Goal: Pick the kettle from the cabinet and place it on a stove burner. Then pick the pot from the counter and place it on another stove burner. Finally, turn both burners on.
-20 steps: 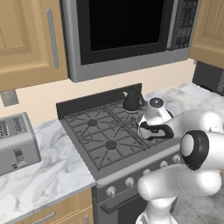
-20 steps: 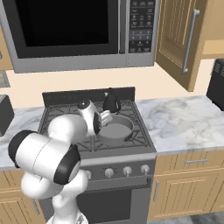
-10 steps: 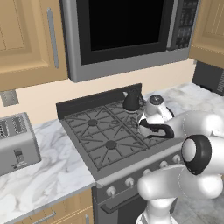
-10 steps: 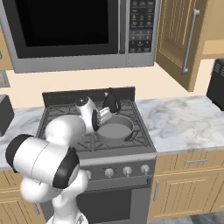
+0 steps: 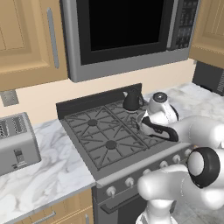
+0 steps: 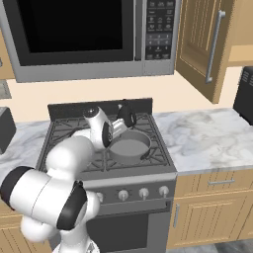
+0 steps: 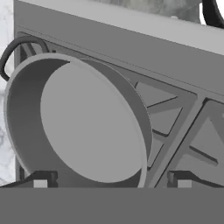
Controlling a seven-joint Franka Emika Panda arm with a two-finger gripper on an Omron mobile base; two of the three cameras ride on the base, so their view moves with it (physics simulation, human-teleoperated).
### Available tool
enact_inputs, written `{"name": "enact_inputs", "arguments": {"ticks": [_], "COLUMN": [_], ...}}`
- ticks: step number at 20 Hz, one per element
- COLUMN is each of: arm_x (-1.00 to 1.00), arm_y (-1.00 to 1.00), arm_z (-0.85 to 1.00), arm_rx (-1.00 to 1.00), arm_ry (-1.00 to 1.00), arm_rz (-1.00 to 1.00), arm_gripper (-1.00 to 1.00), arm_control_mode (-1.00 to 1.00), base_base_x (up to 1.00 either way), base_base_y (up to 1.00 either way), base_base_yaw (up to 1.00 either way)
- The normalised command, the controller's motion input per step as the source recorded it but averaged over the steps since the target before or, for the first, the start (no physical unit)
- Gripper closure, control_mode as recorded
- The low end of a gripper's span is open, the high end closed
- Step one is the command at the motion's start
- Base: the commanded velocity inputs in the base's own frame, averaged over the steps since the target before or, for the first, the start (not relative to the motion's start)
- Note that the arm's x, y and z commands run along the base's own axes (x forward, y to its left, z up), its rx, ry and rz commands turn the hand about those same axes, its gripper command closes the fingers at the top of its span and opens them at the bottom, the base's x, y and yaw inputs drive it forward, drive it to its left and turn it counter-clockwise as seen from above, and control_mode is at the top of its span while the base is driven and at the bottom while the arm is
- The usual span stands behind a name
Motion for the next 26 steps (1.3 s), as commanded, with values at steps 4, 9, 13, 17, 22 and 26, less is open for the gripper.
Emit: {"name": "enact_inputs", "arguments": {"ticks": [4, 9, 13, 17, 22, 26], "arm_x": [-0.26, -0.31, -0.35, -0.39, -0.48, -0.46], "arm_y": [-0.1, -0.12, -0.18, -0.24, -0.34, -0.33], "arm_z": [0.21, 0.22, 0.18, 0.16, 0.17, 0.22], "arm_rx": [0.0, 0.0, 0.0, 0.0, 0.0, 0.0], "arm_ry": [-0.05, -0.06, -0.06, -0.05, -0.05, -0.06], "arm_rz": [0.0, 0.0, 0.0, 0.0, 0.0, 0.0], "arm_gripper": [-1.0, -1.0, -1.0, -1.0, -1.0, -1.0], "arm_control_mode": [-1.0, -1.0, -1.0, -1.0, -1.0, -1.0], "base_base_x": [0.0, 0.0, 0.0, 0.0, 0.0, 0.0], "base_base_y": [0.0, 0.0, 0.0, 0.0, 0.0, 0.0], "base_base_yaw": [0.0, 0.0, 0.0, 0.0, 0.0, 0.0]}}
